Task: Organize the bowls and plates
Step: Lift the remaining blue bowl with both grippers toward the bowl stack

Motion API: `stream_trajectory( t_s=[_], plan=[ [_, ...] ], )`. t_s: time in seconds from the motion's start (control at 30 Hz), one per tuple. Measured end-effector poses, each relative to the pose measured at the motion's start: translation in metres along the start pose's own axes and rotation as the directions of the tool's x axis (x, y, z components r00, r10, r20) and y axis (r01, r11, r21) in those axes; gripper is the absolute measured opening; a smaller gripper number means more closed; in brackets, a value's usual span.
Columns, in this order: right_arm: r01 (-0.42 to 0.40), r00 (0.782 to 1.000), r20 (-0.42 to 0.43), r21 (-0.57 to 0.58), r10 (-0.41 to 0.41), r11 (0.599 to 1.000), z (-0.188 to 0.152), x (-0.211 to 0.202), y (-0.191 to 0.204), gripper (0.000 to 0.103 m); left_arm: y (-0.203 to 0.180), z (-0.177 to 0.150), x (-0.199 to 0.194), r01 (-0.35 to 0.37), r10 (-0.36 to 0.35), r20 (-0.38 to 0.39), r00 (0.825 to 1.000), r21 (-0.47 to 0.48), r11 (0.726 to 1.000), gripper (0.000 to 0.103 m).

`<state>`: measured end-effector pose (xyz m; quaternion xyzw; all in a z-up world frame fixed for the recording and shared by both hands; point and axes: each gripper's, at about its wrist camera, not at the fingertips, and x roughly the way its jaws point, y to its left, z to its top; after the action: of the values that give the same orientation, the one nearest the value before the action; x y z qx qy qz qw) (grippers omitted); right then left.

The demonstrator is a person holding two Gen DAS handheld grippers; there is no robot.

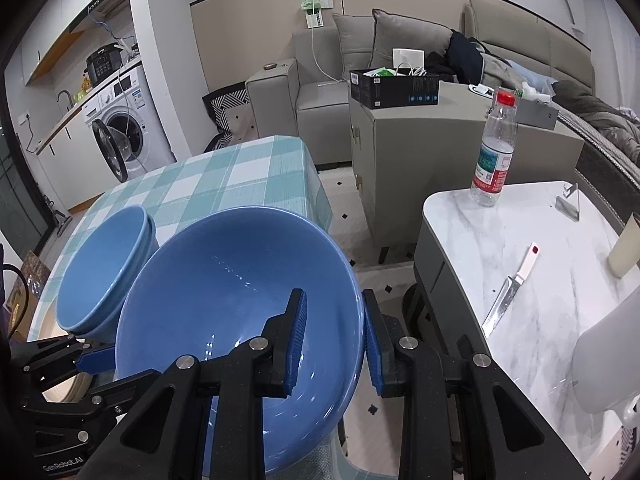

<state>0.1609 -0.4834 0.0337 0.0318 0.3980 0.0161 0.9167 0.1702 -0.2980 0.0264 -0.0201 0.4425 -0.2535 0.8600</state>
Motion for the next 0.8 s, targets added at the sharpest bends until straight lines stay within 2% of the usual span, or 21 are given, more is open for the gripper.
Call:
stream_trajectory(
  t_s=[0.47, 0.8],
  plan=[
    [0.014, 0.998, 0.063, 0.047, -0.017, 0.999, 0.010, -0.016, 0.006, 0.028, 0.001, 0.015, -0.015, -0.019, 0.018, 0.039, 0.999, 0.010, 1.000, 0.037],
    [-0.002, 0.991, 0.132, 0.088, -0.010, 0.996, 0.019, -0.035, 0.014, 0.028, 0.006, 0.022, -0.032, -0.004, 0.003, 0.072, 0.997, 0.003, 1.000, 0.037]
  ],
)
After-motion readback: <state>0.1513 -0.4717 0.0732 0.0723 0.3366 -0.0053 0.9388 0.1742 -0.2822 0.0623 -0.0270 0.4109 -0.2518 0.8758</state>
